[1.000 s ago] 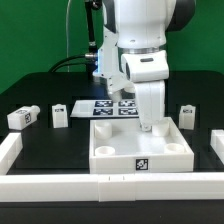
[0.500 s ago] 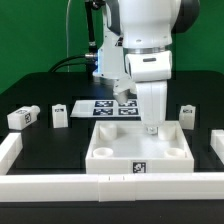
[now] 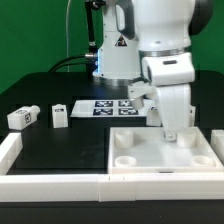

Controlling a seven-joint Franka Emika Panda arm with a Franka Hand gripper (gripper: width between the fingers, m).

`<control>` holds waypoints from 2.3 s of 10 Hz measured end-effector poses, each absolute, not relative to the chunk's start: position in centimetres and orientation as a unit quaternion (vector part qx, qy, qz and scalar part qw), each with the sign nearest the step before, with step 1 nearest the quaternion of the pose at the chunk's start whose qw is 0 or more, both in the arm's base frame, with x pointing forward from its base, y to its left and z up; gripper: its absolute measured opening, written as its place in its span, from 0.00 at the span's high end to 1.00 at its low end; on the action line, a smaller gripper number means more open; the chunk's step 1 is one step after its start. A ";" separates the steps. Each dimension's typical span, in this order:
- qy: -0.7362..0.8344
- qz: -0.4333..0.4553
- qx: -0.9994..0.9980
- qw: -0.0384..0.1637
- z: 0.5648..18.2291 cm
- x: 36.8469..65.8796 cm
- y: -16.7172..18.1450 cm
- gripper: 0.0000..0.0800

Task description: Assemble one leg

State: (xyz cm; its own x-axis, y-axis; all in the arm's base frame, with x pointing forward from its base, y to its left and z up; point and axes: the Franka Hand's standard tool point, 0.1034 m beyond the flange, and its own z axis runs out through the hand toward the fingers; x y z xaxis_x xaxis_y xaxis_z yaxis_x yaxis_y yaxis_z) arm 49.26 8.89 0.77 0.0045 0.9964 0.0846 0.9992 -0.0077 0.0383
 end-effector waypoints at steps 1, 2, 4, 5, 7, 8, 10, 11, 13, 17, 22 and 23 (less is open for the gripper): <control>-0.703 -0.039 -0.710 0.019 0.8 49.3 9.5 0.92; -0.703 -0.036 -0.710 0.019 0.8 49.3 9.5 0.92; -0.703 -0.035 -0.710 0.020 0.8 49.3 9.5 0.92; -0.703 -0.035 -0.710 0.020 0.7 49.3 9.5 0.92; -0.703 -0.035 -0.710 0.020 0.7 49.3 9.4 0.66; -0.703 -0.035 -0.710 0.020 0.7 49.3 9.4 0.43; -0.702 -0.035 -0.711 0.020 0.7 49.3 9.4 0.28; -0.702 -0.035 -0.711 0.020 0.7 49.3 9.4 0.20; -0.702 -0.035 -0.711 0.020 0.7 49.3 9.4 0.19; -0.691 -0.045 -0.722 0.006 2.7 48.3 8.5 0.19; -0.663 -0.054 -0.747 -0.008 5.1 45.8 8.2 0.19; -0.653 -0.055 -0.755 -0.007 5.1 45.8 8.2 0.19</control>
Offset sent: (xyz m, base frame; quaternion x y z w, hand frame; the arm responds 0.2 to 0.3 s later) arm 0.0000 0.0000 0.0000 0.0000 0.0000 0.0000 1.0000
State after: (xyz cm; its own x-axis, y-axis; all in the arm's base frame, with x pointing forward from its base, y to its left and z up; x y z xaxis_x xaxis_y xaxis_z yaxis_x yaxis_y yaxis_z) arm 45.82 8.17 5.11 0.1404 0.9874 0.0736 0.9859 -0.1462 0.0815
